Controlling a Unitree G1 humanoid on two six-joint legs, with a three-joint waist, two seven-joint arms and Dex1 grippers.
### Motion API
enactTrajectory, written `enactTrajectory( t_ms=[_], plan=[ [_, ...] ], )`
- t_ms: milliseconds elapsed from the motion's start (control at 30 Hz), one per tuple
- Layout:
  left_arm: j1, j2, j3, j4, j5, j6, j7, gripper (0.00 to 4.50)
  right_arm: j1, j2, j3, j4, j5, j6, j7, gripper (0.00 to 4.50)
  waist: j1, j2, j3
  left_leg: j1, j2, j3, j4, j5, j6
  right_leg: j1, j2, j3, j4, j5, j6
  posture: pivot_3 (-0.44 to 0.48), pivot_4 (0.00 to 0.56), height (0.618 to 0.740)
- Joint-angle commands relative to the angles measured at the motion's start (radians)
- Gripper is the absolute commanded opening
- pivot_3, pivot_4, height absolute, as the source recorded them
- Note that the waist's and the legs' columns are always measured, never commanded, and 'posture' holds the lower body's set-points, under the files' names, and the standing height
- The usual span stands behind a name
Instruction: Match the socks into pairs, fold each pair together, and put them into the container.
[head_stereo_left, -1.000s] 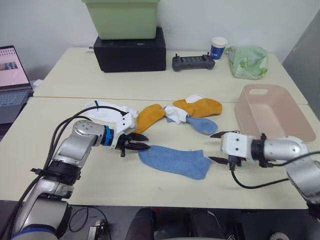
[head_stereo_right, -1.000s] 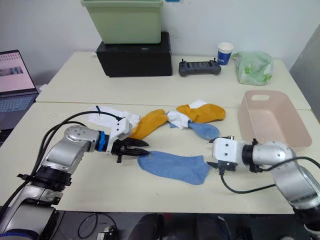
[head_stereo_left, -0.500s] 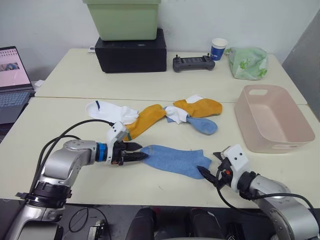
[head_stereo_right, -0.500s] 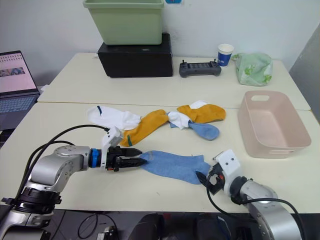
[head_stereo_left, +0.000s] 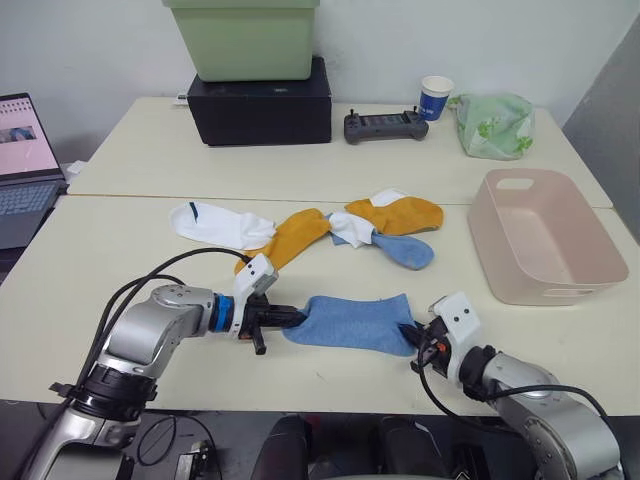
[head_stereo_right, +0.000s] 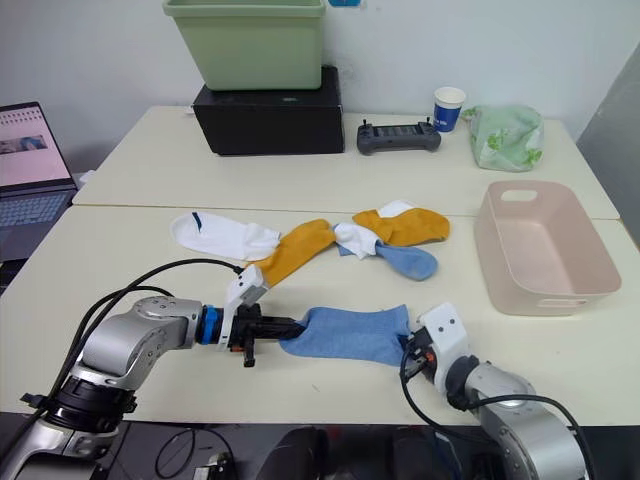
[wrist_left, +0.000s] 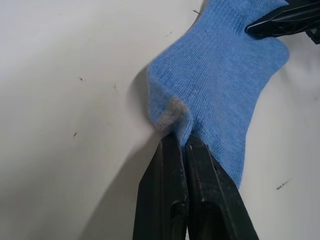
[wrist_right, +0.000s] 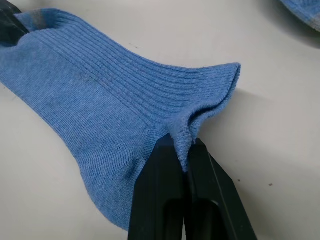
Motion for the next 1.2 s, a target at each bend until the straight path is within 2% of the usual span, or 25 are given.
enactTrajectory(
  t_ms=[33, 200, 400, 500, 600, 733, 1067, 1133, 1200],
  plan=[
    [0.027, 0.043, 0.05, -0.062, -0.04, 0.02, -0.013, 0.0, -0.009, -0.026, -0.028, -0.081, 0.075, 0.038, 0.036, 0.02, -0.001, 0.0, 0.0, 0.0, 0.0, 0.0, 0.0, 0.0, 0.0, 0.0, 0.0, 0.0, 0.0, 0.0, 0.0, 0.0, 0.15, 0.72],
    [0.143, 0.102, 0.106, -0.151, -0.082, 0.055, -0.002, 0.0, 0.021, -0.081, -0.039, -0.128, 0.153, 0.093, 0.066, 0.02, -0.001, 0.0, 0.0, 0.0, 0.0, 0.0, -0.001, 0.0, 0.0, 0.0, 0.0, 0.0, 0.0, 0.0, 0.0, 0.0, 0.15, 0.72],
    [0.277, 0.135, 0.147, -0.247, -0.114, 0.068, 0.023, 0.0, 0.058, -0.101, -0.021, -0.162, 0.193, 0.122, 0.038, 0.02, 0.0, 0.0, 0.0, 0.0, 0.0, 0.0, 0.0, 0.0, 0.0, 0.0, 0.0, 0.0, -0.001, 0.0, 0.0, 0.0, 0.15, 0.72],
    [0.281, 0.102, 0.136, -0.214, -0.072, 0.004, 0.072, 0.0, 0.074, -0.107, -0.004, -0.16, 0.186, 0.127, 0.014, 0.02, 0.0, 0.0, 0.0, 0.0, 0.0, 0.0, -0.001, 0.0, 0.0, 0.0, 0.0, 0.0, -0.001, 0.0, 0.0, 0.0, 0.15, 0.72],
    [0.278, 0.102, 0.129, -0.189, -0.074, -0.014, 0.062, 0.0, 0.085, -0.118, 0.002, -0.154, 0.181, 0.122, 0.0, 0.02, 0.001, 0.0, 0.0, 0.0, 0.0, 0.0, 0.0, 0.0, 0.0, 0.0, 0.0, 0.0, -0.001, 0.0, 0.0, 0.0, 0.15, 0.72],
    [0.302, 0.125, 0.124, -0.178, -0.069, -0.043, 0.036, 0.85, 0.086, -0.128, -0.017, -0.144, 0.188, 0.108, -0.002, 1.01, 0.001, 0.001, -0.001, 0.0, 0.0, 0.0, -0.001, 0.0, 0.0, 0.0, 0.0, 0.0, -0.001, 0.0, 0.0, 0.0, 0.15, 0.72],
    [0.33, 0.126, 0.191, -0.142, -0.07, -0.138, 0.046, 3.67, 0.12, -0.168, -0.13, -0.142, 0.212, -0.021, 0.058, 4.4, 0.001, 0.003, -0.002, 0.002, 0.0, 0.0, -0.001, 0.0, 0.0, 0.001, 0.0, 0.0, -0.001, 0.0, 0.0, 0.0, 0.15, 0.72],
    [0.346, 0.127, 0.227, -0.15, -0.075, -0.16, 0.05, 4.24, 0.133, -0.189, -0.153, -0.149, 0.2, -0.053, 0.068, 4.5, 0.001, 0.003, -0.002, 0.002, 0.0, 0.0, -0.001, 0.0, 0.0, 0.001, 0.0, 0.0, -0.001, 0.0, 0.0, 0.0, 0.15, 0.72],
    [0.353, 0.124, 0.27, -0.149, -0.079, -0.203, 0.047, 4.48, 0.127, -0.209, -0.169, -0.152, 0.165, -0.102, 0.062, 4.5, -0.001, 0.003, -0.002, 0.002, 0.0, 0.001, -0.001, 0.0, 0.0, 0.001, 0.0, 0.001, -0.001, 0.0, 0.0, 0.0, 0.15, 0.72]
  ],
)
